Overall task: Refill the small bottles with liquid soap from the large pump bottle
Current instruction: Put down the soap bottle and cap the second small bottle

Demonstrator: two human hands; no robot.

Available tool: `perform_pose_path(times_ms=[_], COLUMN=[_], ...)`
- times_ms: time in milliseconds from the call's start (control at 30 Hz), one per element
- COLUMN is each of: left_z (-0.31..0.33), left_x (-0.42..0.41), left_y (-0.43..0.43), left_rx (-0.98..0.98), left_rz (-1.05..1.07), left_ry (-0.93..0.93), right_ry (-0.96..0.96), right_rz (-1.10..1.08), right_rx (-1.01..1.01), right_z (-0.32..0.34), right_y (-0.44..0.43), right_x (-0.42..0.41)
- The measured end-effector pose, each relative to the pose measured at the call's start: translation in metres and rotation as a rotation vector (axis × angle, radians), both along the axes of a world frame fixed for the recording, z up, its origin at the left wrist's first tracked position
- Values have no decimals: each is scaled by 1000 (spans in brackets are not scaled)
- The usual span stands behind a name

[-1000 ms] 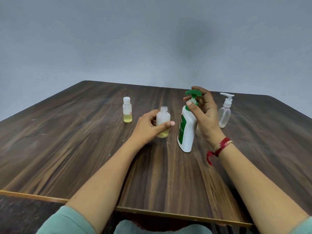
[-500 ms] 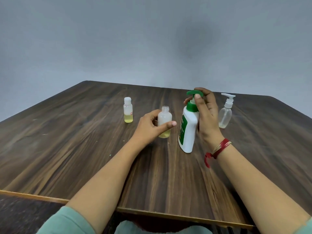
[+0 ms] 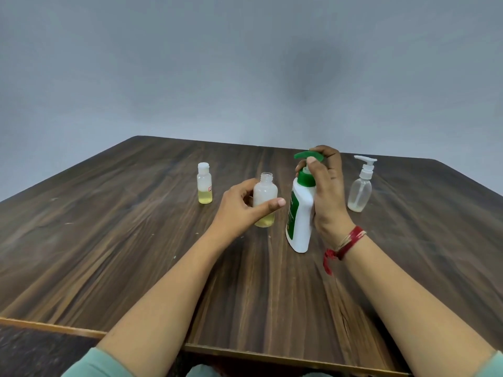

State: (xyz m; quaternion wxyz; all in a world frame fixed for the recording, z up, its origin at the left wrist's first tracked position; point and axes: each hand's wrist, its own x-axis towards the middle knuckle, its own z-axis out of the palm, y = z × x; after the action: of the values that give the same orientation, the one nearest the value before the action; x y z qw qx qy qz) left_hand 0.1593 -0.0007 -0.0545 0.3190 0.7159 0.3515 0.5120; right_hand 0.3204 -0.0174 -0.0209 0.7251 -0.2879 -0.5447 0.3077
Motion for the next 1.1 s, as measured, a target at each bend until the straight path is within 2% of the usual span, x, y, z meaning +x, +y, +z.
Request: perform_pose_path(times_ms=[333,567,833,1100], left_z=[5,7,6,8], left_x=[5,12,13,11], left_y=[-8,-9,-9,-8], left_rx=[29,64,125,201], left_rz=[-20,37,109,172], left_ry=[-31,-19,-19,34], right_ry=[-14,-168,-372,-375], right_rz=[-40,-69,-253,-327], right_rx=[34,153,195,199], right_z=[-2,-1,-14,-19], right_y=[3,-1,-7,-8], right_x=[2,0,-3,-9])
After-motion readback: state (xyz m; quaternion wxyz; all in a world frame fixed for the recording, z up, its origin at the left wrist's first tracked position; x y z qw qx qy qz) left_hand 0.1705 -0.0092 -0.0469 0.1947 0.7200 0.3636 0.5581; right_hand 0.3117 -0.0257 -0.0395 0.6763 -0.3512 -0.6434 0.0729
